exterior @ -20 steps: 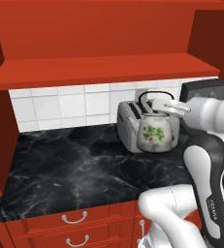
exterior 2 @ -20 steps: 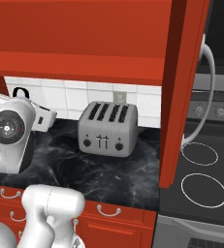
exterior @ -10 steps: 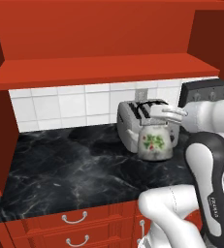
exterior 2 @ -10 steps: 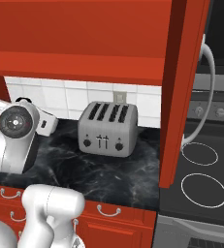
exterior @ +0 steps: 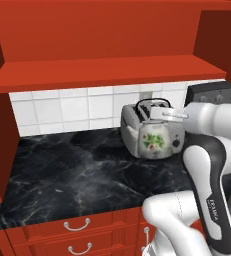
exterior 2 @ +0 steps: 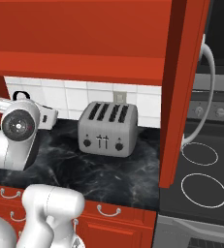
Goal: Open the cabinet, pick the kettle from the cabinet, and place it in the sink.
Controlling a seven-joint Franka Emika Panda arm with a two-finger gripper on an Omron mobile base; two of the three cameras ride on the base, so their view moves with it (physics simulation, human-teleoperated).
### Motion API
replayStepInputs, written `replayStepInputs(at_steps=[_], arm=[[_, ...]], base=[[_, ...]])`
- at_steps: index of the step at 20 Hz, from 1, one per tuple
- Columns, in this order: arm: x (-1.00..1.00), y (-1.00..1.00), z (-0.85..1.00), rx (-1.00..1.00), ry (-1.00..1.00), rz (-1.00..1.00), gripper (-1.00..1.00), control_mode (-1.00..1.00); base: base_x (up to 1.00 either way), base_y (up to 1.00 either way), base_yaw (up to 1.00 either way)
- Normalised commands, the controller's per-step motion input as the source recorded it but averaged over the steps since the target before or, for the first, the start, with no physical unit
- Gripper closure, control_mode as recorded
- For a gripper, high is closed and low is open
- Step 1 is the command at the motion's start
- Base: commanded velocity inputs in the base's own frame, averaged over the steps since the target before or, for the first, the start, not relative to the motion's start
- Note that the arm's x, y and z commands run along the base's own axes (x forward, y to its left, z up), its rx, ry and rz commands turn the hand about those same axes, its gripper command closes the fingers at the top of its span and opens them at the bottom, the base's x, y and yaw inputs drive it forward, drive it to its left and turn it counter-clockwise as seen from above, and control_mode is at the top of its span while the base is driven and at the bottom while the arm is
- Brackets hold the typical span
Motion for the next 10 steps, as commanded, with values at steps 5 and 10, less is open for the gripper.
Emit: replayStepInputs(at_steps=[5,10], arm=[[0.23,0.17,-0.37,0.01,-0.24,0.0,1.0,-1.0],[0.24,0.17,-0.42,0.0,-0.13,0.0,1.0,-1.0]], base=[[0.0,0.0,0.0],[0.0,0.0,0.0]])
